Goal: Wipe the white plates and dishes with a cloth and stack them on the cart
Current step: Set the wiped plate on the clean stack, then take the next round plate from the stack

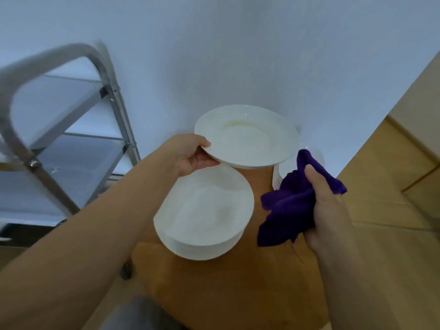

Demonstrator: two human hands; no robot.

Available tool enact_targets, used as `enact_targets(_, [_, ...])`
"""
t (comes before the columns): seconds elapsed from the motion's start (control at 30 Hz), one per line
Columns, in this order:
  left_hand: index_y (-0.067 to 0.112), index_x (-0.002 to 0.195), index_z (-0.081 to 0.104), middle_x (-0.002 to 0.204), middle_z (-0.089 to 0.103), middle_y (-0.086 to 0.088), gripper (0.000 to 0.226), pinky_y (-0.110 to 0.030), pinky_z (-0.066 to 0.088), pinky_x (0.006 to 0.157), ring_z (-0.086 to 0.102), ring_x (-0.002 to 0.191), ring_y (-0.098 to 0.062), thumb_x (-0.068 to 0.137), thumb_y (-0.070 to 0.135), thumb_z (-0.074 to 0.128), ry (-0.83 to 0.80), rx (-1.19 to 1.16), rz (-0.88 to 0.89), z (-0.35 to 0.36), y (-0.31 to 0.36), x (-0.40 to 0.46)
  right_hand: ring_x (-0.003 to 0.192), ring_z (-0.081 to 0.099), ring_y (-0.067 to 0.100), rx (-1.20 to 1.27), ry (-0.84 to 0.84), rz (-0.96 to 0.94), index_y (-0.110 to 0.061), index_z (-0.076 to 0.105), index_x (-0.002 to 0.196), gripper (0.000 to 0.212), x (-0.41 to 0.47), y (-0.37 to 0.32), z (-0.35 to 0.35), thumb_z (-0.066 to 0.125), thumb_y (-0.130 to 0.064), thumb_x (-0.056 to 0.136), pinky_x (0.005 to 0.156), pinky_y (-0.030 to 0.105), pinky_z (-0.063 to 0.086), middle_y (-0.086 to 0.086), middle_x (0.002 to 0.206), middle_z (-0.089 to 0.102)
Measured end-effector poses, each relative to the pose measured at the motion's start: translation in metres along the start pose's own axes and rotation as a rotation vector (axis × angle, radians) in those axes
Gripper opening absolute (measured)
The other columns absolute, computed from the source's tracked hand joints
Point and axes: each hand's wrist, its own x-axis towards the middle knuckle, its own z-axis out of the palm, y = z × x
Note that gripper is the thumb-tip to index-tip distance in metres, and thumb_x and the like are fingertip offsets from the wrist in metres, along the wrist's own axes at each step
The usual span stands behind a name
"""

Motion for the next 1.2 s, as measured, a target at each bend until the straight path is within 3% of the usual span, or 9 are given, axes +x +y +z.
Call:
enact_targets(0.23, [0.004,0.094,0.052,0.09,0.066,-0.015,0.012,-0.03,0.058,0.052,0.07,0.065,-0.024,0.086,-0.005,0.052,-0.028,-0.046,0.017,-0.023,-0.06,-0.111,0.069,0.065,0.019,0.013,0.065,0.083,-0.018,0.059,0.1,0.03,-0.061,0.007,-0.015,0.07,-0.008,0.074,0.052,0.028,0.054,-0.002,0.074,0.068])
enact_targets(0.37, [0.017,0.104,0.051,0.097,0.069,-0.012,0.027,-0.037,0.059,0.064,0.072,0.074,-0.027,0.081,0.013,0.065,-0.018,0.033,-0.007,-0.044,-0.1,-0.144,0.073,0.061,0.018,-0.11,0.098,0.161,-0.017,0.054,0.108,0.042,-0.088,0.021,-0.045,0.064,0.0,0.071,0.054,0.028,0.048,0.001,0.083,0.064])
enact_targets(0.53, [0.021,0.105,0.057,0.091,0.074,-0.011,0.015,-0.047,0.058,0.069,0.071,0.081,-0.03,0.09,0.022,0.054,-0.106,-0.352,-0.15,-0.052,-0.133,-0.165,0.081,0.06,0.022,-0.247,0.04,0.216,-0.022,0.056,0.095,0.033,-0.116,0.039,-0.075,0.064,-0.001,0.071,0.059,0.031,0.046,0.004,0.09,0.065])
enact_targets(0.77, [0.024,0.112,0.064,0.098,0.073,-0.006,0.025,-0.038,0.058,0.06,0.071,0.085,-0.026,0.091,0.034,0.057,0.026,-0.445,-0.05,-0.044,-0.162,-0.171,0.077,0.063,0.005,-0.575,-0.125,-0.309,-0.028,0.055,0.106,0.031,-0.138,0.024,-0.091,0.065,-0.045,0.082,0.064,0.024,0.05,-0.013,0.086,0.065])
enact_targets(0.83, [0.028,0.111,0.066,0.096,0.074,-0.004,0.027,-0.034,0.056,0.059,0.072,0.082,-0.024,0.09,0.044,0.057,0.063,-0.388,0.01,-0.044,-0.161,-0.17,0.071,0.057,-0.004,-0.807,-0.301,-0.562,-0.029,0.05,0.099,0.032,-0.145,0.013,-0.09,0.056,-0.054,0.079,0.062,0.01,0.044,-0.023,0.079,0.059])
enact_targets(0.9, [0.03,0.114,0.063,0.099,0.073,-0.004,0.033,-0.037,0.058,0.067,0.071,0.086,-0.025,0.091,0.05,0.052,0.065,-0.376,0.008,-0.043,-0.16,-0.172,0.092,0.055,-0.009,-0.986,-0.586,-0.681,-0.046,0.043,0.112,0.033,-0.151,0.008,-0.081,0.048,-0.055,0.081,0.075,0.005,0.042,-0.036,0.098,0.054])
enact_targets(1.0, [0.027,0.123,0.055,0.11,0.069,-0.009,0.042,-0.044,0.054,0.084,0.067,0.099,-0.031,0.09,0.052,0.048,-0.038,-0.422,-0.059,-0.041,-0.159,-0.176,0.144,-0.001,0.005,-1.524,-1.027,-0.717,-0.067,-0.004,0.132,0.051,-0.152,0.021,-0.074,0.023,-0.067,0.089,0.118,0.035,0.008,-0.039,0.146,0.002])
enact_targets(1.07, [0.026,0.119,0.056,0.106,0.071,-0.011,0.042,-0.042,0.057,0.077,0.068,0.094,-0.031,0.088,0.054,0.049,-0.032,-0.445,-0.097,-0.042,-0.158,-0.178,0.133,-0.032,-0.003,-1.711,-1.233,-0.652,-0.069,-0.019,0.125,0.046,-0.151,0.034,-0.078,0.007,-0.067,0.087,0.113,0.032,-0.019,-0.038,0.14,-0.027])
enact_targets(1.2, [0.023,0.108,0.062,0.092,0.074,-0.009,0.04,-0.036,0.058,0.063,0.071,0.081,-0.029,0.087,0.055,0.052,0.006,-0.379,-0.089,-0.046,-0.163,-0.179,0.129,-0.034,-0.01,-1.608,-1.321,-0.638,-0.063,-0.027,0.126,0.048,-0.156,0.044,-0.075,0.008,-0.058,0.093,0.102,0.014,-0.026,-0.042,0.135,-0.032])
